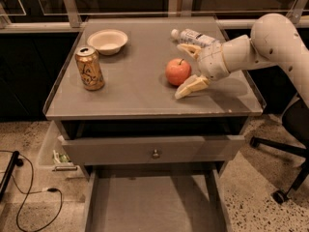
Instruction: Pick apple from middle drawer and place on counter
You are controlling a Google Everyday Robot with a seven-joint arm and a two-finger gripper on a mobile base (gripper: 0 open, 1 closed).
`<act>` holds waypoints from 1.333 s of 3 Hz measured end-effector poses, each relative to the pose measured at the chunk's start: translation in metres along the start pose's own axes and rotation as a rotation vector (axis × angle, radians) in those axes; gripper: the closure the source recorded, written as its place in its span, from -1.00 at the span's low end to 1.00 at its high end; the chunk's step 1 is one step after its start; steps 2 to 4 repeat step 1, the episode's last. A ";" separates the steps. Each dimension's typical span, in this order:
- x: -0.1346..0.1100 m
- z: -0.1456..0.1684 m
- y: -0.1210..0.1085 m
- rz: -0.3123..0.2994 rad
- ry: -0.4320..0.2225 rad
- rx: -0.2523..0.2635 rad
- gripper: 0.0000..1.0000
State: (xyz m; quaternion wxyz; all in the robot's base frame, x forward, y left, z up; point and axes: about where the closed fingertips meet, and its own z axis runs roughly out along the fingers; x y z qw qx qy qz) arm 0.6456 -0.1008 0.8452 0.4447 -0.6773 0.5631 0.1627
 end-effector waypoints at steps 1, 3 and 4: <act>0.000 0.000 0.000 0.000 0.000 0.000 -1.00; 0.000 0.000 0.000 0.000 0.000 0.000 -1.00; 0.000 0.000 0.000 0.000 0.000 0.000 -1.00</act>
Offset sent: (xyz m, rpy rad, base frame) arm 0.0000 0.0000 0.0000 0.0000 0.0000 0.0000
